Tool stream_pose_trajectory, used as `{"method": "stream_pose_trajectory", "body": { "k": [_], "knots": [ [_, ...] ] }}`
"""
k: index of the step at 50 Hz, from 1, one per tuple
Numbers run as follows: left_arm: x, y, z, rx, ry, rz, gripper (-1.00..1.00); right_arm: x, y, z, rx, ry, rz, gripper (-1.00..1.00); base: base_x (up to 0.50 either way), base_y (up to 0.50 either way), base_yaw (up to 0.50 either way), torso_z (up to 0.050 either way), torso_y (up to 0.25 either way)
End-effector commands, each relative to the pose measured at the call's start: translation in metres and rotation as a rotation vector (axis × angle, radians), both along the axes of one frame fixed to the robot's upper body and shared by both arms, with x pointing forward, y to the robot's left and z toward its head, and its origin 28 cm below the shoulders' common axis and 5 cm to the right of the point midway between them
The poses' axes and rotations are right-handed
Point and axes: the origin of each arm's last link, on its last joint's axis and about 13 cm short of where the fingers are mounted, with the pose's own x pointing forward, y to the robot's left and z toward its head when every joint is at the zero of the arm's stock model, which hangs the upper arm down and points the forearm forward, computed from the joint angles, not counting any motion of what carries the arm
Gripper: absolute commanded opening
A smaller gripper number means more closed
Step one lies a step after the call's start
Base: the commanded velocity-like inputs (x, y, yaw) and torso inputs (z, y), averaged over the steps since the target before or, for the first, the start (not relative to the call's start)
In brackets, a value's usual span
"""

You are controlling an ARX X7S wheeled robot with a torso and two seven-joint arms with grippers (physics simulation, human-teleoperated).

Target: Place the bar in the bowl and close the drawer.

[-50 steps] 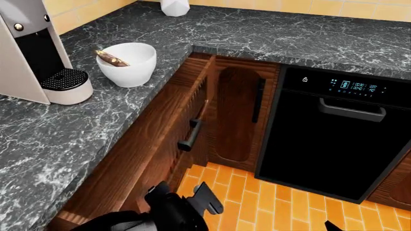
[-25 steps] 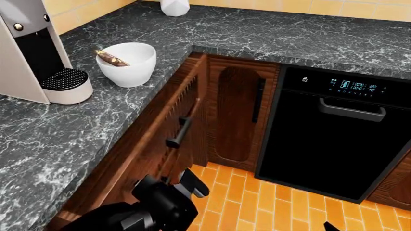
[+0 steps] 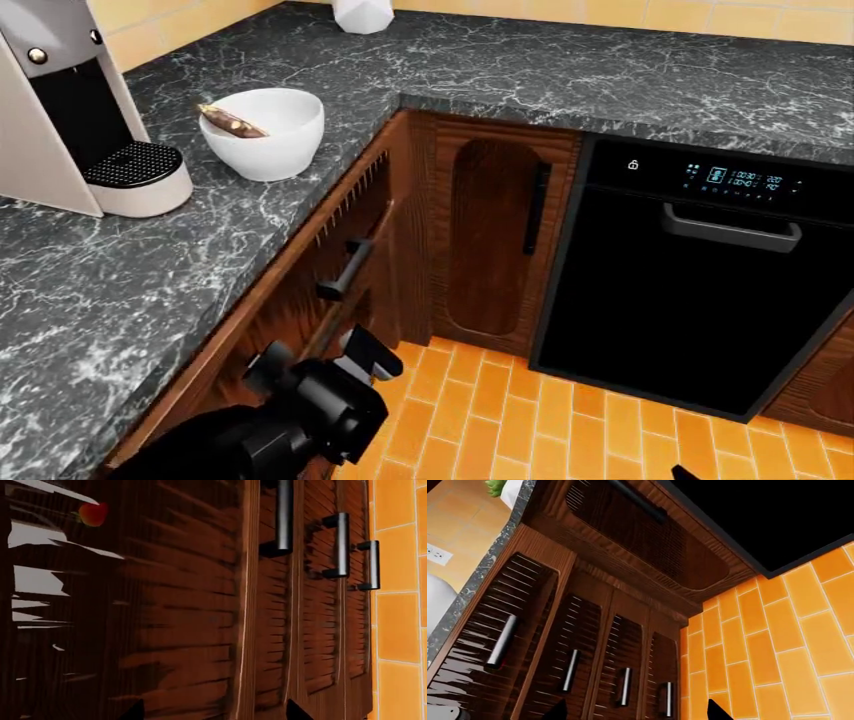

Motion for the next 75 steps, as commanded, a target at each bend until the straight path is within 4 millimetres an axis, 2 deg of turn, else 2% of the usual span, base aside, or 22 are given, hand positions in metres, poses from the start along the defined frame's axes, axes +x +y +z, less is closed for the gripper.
{"method": "stream_pose_trajectory", "body": {
  "k": [1,73,74,75],
  "knots": [
    [0.010,0.020,0.007,0.235,-0.084,-0.018,1.00,-0.002,0.001,-0.002,0.000,0.003,-0.002,1.00,0.00,0.00,0.00,0.000,0.000],
    [0.010,0.020,0.007,0.235,-0.084,-0.018,1.00,-0.007,0.007,-0.005,-0.007,0.005,0.002,1.00,0.00,0.00,0.00,0.000,0.001],
    [0.022,0.042,0.002,0.121,-0.132,0.047,1.00,-0.007,0.007,-0.006,-0.007,0.005,0.002,1.00,0.00,0.00,0.00,0.000,0.010],
    [0.033,0.056,0.002,0.085,-0.195,-0.052,1.00,-0.007,0.008,-0.006,-0.007,0.006,0.002,1.00,0.00,0.00,0.00,0.000,0.000]
  ]
}}
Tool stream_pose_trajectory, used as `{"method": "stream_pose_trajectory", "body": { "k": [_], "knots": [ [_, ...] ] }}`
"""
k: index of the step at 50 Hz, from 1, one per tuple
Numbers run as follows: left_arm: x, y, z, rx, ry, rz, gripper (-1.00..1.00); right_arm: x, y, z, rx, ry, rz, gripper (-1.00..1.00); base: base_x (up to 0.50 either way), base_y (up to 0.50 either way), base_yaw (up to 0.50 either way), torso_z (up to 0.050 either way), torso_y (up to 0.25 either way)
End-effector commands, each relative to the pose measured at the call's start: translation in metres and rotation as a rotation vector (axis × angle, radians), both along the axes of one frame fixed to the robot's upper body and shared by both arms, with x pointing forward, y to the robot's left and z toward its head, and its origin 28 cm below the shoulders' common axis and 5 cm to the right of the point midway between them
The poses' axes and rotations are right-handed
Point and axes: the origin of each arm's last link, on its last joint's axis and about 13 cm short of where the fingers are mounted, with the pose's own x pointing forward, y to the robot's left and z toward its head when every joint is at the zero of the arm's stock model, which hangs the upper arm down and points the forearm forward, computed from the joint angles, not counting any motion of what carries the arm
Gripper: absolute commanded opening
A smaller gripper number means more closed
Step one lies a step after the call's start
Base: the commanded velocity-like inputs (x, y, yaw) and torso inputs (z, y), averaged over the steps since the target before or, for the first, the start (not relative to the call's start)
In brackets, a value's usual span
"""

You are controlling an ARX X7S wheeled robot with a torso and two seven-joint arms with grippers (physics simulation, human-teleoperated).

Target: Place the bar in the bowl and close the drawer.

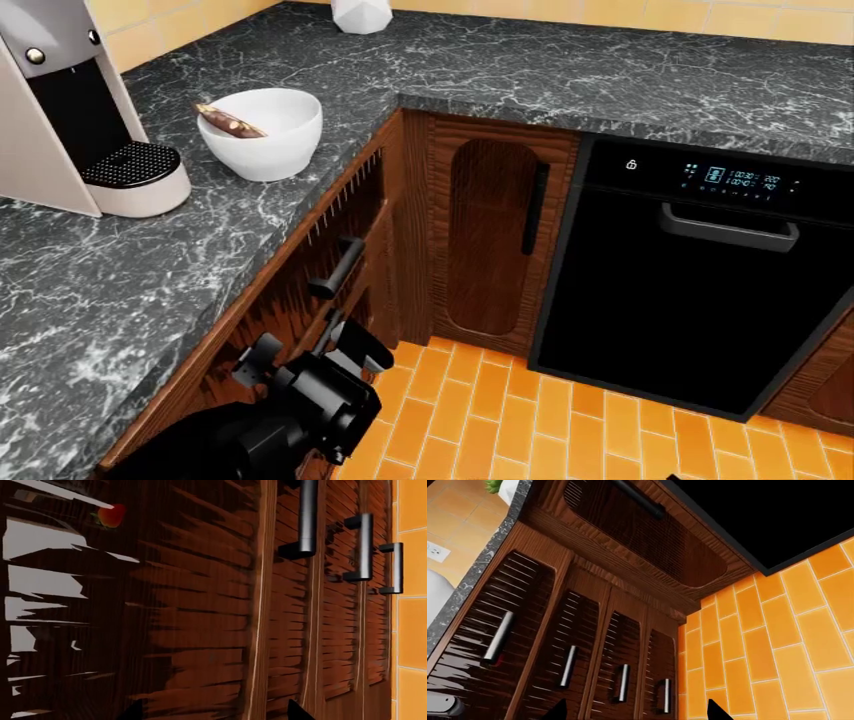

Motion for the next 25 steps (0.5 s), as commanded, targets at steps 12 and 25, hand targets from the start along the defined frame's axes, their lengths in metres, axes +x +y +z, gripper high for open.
{"method": "stream_pose_trajectory", "body": {
  "k": [12,25],
  "knots": [
    [0.035,0.054,-0.003,-0.107,-0.018,-0.447,1.00,0.001,0.001,-0.001,-0.002,0.006,0.003,1.00,0.00,0.00,0.00,0.000,0.000],
    [0.033,0.065,0.000,-0.136,0.122,-0.425,1.00,-0.003,0.003,-0.001,-0.006,0.004,0.002,1.00,0.00,0.00,0.00,0.000,0.000]
  ]
}}
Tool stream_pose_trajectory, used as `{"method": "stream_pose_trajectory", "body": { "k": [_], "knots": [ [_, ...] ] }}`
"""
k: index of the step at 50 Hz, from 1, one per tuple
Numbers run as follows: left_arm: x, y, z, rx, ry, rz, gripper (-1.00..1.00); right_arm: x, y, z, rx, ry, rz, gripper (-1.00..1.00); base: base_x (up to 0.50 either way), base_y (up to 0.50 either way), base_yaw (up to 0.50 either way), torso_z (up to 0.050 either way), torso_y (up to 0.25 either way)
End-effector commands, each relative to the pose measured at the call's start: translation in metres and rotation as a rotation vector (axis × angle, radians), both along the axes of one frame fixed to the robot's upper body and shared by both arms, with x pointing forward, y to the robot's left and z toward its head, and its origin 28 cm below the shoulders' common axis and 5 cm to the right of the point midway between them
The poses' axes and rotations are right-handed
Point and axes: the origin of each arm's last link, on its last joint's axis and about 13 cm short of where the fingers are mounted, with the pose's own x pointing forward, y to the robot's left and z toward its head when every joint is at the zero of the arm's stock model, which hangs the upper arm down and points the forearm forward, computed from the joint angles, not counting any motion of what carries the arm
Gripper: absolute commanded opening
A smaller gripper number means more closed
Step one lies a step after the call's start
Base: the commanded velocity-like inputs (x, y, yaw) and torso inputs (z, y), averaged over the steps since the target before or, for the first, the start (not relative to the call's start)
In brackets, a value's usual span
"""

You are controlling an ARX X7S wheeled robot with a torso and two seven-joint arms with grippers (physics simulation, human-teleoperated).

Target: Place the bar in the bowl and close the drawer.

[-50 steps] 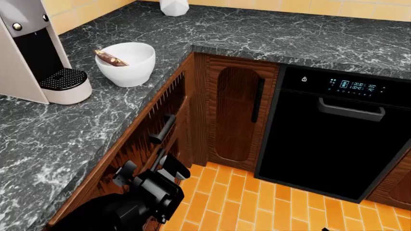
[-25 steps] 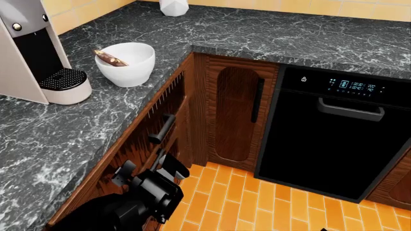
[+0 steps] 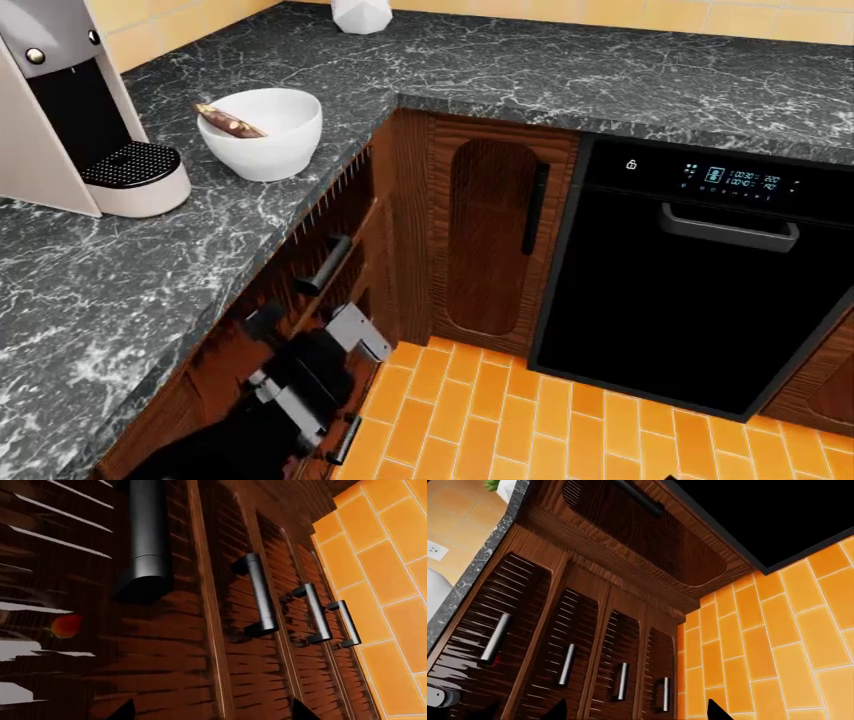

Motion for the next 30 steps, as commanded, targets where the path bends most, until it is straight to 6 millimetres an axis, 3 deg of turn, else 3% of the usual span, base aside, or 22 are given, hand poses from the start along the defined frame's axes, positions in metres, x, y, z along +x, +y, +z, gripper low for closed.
{"method": "stream_pose_trajectory", "body": {
  "k": [1,13,30],
  "knots": [
    [0.000,0.014,0.002,0.011,0.159,-0.052,1.00,-0.004,0.001,0.000,-0.003,-0.002,0.000,1.00,0.00,0.00,0.00,0.000,0.000],
    [-0.003,0.033,0.007,0.055,0.371,-0.068,1.00,-0.009,0.004,0.001,-0.009,-0.004,0.000,1.00,0.00,0.00,0.00,0.000,0.000],
    [-0.003,0.054,0.015,0.092,0.371,0.014,1.00,-0.014,0.005,-0.001,-0.016,0.003,-0.004,1.00,0.00,0.00,0.00,0.000,0.000]
  ]
}}
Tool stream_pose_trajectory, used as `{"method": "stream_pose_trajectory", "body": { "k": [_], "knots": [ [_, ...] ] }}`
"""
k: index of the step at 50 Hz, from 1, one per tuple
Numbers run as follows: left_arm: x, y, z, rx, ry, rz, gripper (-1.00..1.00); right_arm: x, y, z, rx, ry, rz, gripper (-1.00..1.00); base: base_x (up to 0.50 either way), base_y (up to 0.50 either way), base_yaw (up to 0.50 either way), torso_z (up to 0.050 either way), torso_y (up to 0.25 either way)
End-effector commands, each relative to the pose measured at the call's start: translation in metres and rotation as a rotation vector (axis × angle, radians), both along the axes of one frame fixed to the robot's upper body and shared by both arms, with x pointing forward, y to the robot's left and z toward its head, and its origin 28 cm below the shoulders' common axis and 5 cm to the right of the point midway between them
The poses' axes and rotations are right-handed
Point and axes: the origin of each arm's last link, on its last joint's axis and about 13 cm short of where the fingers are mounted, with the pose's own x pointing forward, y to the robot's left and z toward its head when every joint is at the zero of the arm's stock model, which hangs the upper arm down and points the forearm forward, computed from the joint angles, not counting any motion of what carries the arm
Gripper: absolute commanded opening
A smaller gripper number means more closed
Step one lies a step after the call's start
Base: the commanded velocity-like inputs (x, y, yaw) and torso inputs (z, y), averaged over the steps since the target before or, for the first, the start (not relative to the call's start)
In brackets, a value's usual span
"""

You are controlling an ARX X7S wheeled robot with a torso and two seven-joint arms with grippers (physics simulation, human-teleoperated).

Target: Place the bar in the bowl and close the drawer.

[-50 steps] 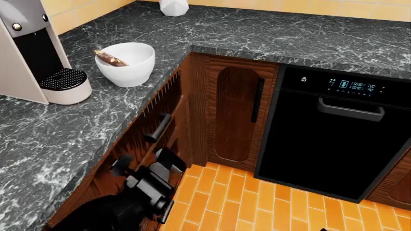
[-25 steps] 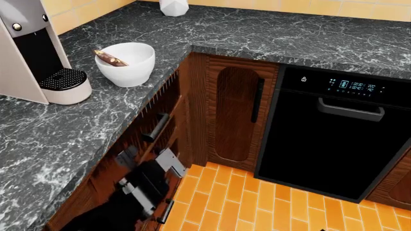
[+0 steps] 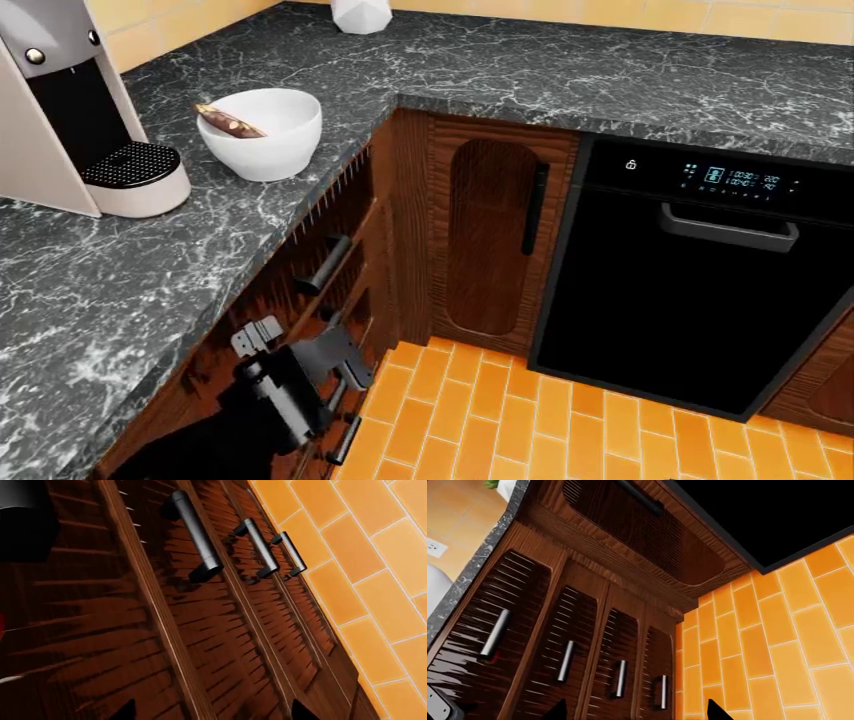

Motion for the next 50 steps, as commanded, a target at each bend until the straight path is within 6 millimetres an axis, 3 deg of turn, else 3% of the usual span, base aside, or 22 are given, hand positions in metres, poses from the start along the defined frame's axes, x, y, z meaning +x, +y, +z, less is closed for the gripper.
{"method": "stream_pose_trajectory", "body": {
  "k": [1,24,50],
  "knots": [
    [-0.005,0.032,0.002,0.050,0.043,0.103,1.00,-0.003,0.001,-0.001,-0.006,0.005,-0.003,1.00,0.00,0.00,0.00,0.000,0.000],
    [-0.013,0.060,0.006,0.121,0.015,0.252,1.00,-0.005,0.009,-0.001,-0.028,0.008,0.007,1.00,0.00,0.00,0.00,0.000,0.000],
    [-0.013,0.060,0.006,0.121,0.015,0.252,1.00,-0.005,0.012,-0.006,-0.029,0.016,0.007,1.00,0.00,0.00,0.00,0.000,0.000]
  ]
}}
